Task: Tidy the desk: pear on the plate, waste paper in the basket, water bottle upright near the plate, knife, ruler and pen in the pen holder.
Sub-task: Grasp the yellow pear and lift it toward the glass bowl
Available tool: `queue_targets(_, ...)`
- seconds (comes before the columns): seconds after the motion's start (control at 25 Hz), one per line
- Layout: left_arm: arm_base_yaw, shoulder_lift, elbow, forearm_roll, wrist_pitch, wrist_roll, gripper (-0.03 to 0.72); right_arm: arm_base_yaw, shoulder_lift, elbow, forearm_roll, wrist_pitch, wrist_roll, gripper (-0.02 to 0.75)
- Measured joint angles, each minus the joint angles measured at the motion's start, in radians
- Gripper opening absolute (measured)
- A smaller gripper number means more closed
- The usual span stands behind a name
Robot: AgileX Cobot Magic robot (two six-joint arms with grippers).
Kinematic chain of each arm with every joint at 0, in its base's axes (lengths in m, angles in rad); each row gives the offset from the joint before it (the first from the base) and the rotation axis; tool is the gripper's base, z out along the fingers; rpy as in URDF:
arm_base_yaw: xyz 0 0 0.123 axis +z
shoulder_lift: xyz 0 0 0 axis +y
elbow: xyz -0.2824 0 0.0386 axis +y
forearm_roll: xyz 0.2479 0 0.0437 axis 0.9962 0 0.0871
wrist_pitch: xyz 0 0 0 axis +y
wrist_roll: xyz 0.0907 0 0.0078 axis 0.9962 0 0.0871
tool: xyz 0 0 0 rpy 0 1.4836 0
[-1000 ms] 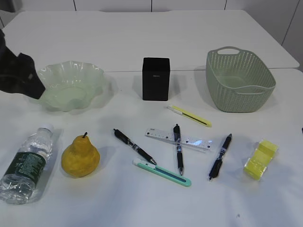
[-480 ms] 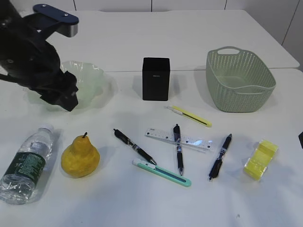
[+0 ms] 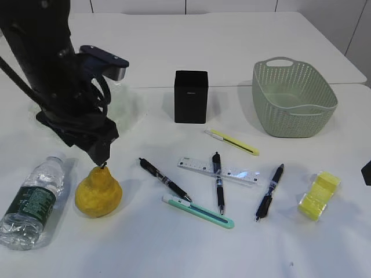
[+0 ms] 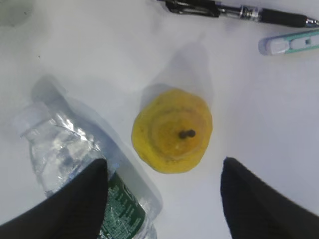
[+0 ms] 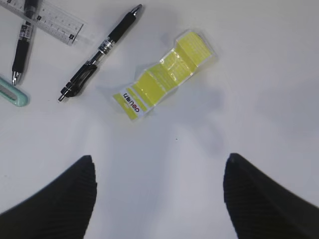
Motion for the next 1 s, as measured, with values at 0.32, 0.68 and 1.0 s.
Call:
queue_targets(0.32,-0.034,0.026,-0.002,-0.009,0.005,0.0,0.559,0.0,0.045,-0.038,0.015,-0.002,0.0,0.586)
queue_targets(0.68,-0.041,0.121,-0.002,-0.005,-0.016,0.0,0.56,0.0,0.067,-0.056,0.028,-0.004,0.0,0.586)
queue_targets(1.0,-0.041,0.164,-0.002,0.006,-0.033,0.0,0.56,0.0,0.067,-0.056,0.028,-0.006,0.0,0.584)
